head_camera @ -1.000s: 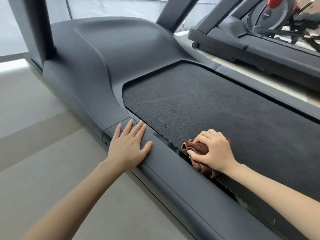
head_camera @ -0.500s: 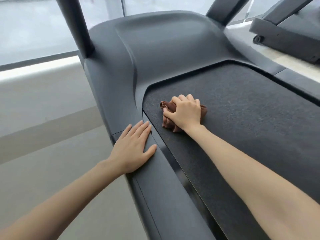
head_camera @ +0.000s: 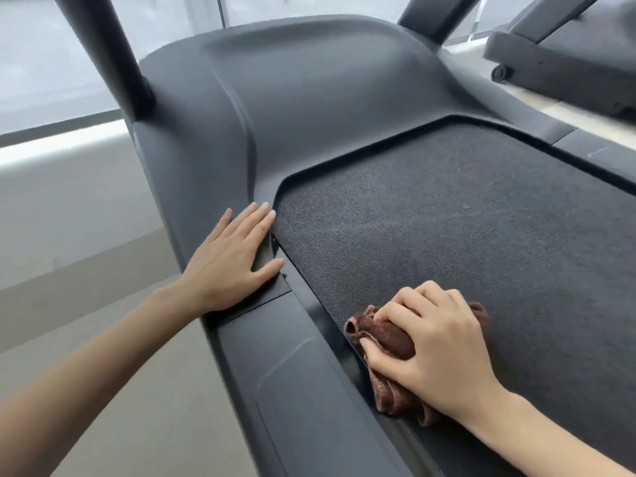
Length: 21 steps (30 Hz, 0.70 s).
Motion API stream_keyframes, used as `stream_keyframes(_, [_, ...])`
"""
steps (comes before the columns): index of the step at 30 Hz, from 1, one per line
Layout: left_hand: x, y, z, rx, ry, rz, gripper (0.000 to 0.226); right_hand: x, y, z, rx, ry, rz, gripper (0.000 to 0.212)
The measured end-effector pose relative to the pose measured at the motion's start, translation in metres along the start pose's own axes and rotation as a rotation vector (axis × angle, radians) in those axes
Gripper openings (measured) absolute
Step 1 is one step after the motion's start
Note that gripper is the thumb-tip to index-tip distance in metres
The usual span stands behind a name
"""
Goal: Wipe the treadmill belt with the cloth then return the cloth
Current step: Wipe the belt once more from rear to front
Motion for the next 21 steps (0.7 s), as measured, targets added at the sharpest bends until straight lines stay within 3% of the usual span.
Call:
stream_keyframes(7, [0.001, -0.018, -0.006, -0.126, 0.159, -0.007, 0.083, 0.058, -0.021, -0.075, 0.162, 0.062, 0.095, 0.027])
stream_keyframes(15, [0.007, -0.022, -0.009, -0.159, 0.158, -0.067, 0.074, 0.14, -0.041, -0.202, 0.322, 0.122, 0.209, 0.043])
stream_keyframes(21, [0.007, -0.022, -0.009, -0.169, 0.158, -0.088, 0.072, 0.144, -0.046, -0.211, 0.342, 0.159, 0.2, 0.041])
Point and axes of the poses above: each hand's wrist, its own z-axis away from the middle knuckle, its own x-axis out of the palm, y = z × x, the point moved 2 cm from there along -z, towards the middle knuckle, and after that the axes turned 10 degrees about x, right-handed, at the moved point
